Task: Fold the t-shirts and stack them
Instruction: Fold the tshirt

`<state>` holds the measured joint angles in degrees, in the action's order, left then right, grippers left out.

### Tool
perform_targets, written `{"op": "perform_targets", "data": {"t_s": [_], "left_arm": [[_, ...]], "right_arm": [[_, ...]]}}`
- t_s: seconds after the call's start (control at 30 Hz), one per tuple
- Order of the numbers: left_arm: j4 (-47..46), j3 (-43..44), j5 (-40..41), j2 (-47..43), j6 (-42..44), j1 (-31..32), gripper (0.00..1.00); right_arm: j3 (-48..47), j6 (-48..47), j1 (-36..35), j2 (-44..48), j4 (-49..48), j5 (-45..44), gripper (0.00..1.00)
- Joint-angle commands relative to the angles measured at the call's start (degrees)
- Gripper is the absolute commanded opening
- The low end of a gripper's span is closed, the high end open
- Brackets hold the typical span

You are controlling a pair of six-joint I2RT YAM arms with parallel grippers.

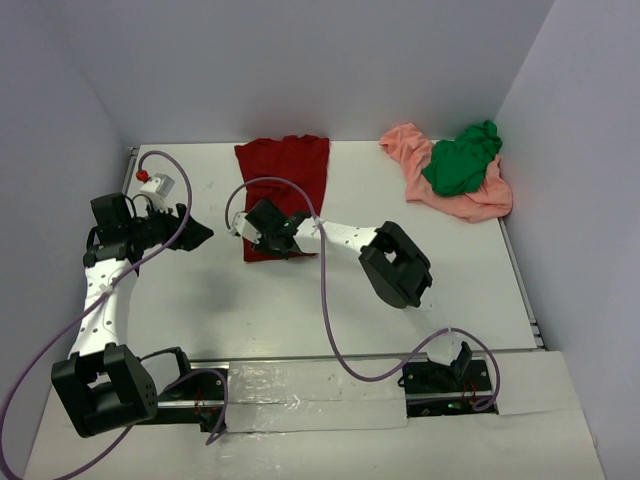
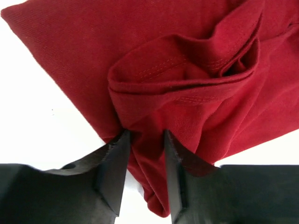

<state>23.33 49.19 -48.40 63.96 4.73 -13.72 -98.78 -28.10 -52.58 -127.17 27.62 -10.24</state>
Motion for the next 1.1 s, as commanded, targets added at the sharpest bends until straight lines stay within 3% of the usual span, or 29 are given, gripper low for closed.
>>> {"op": "perform_targets", "data": {"t_s": [0.0,0.33,1.07], "left_arm": [[-1.0,0.1,-2.0,-0.9,0.9,-0.4,0.73],[-1.1,-0.1,-2.0,-0.9,0.8,-0.3,0.73],[-1.1,-0.3,-2.6,-0.5,1.2,-0.4,0.73]], "right_arm": [[-1.9,0.9,0.4,-0.1,0.9,1.0,0.41],[-0.8,0.2,0.5,0.7,0.5,0.7,0.04],[3.0,4.6,7.5,7.5,-17.1,-8.0,0.00]]}}
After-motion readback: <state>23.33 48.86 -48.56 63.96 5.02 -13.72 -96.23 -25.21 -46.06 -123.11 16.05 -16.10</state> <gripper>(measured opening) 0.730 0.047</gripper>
